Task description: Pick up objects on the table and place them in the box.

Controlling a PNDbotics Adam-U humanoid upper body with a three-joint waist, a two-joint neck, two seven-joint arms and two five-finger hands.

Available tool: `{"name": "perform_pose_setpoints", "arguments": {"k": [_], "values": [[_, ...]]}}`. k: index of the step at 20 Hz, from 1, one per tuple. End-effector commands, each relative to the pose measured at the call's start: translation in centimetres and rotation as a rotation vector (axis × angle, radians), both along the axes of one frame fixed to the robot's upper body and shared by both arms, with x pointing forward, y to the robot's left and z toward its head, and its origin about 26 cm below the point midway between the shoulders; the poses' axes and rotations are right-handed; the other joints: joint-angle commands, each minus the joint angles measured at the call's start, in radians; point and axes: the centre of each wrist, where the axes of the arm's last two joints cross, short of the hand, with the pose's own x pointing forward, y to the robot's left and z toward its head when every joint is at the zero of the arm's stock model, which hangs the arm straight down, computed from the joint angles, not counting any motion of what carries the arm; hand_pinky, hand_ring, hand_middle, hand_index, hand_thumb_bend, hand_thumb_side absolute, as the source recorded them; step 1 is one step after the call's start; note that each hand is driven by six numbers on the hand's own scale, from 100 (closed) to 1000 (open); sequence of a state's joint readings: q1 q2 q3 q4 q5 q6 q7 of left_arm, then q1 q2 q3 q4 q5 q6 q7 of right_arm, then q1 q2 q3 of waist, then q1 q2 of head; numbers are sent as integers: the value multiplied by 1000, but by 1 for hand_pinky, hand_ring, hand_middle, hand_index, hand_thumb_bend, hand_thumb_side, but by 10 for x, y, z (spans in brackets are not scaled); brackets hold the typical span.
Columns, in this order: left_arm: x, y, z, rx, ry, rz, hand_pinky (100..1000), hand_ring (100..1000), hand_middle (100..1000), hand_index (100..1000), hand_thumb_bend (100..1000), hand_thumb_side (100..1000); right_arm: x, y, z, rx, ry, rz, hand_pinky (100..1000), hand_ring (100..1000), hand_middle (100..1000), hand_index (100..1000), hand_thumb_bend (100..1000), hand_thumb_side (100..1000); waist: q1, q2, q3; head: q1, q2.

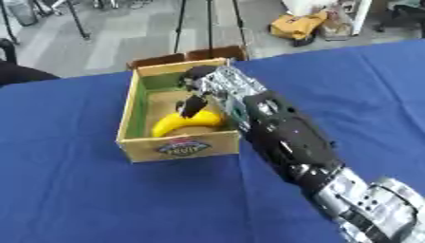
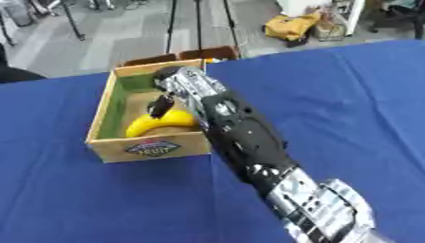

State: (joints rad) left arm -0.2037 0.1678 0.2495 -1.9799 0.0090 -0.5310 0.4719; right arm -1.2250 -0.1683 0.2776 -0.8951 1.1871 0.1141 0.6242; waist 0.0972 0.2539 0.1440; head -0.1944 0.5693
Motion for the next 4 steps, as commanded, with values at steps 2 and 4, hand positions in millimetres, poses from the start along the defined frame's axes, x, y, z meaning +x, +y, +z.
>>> {"name": "perform_pose_setpoints", "arguments": {"k": [2, 4], "values": [[-3, 2, 8, 20, -25, 4, 412, 819, 820, 784, 100, 918, -18, -12, 40, 6, -144, 34, 804, 943, 802, 952, 100, 561, 3, -20, -3, 2, -8], [-3, 2, 8, 19, -25, 7, 413, 819, 819, 784, 100, 918, -29, -18, 51, 7, -199, 48, 805, 939, 803, 954, 100, 585, 4, -20, -6, 4, -7]]}}
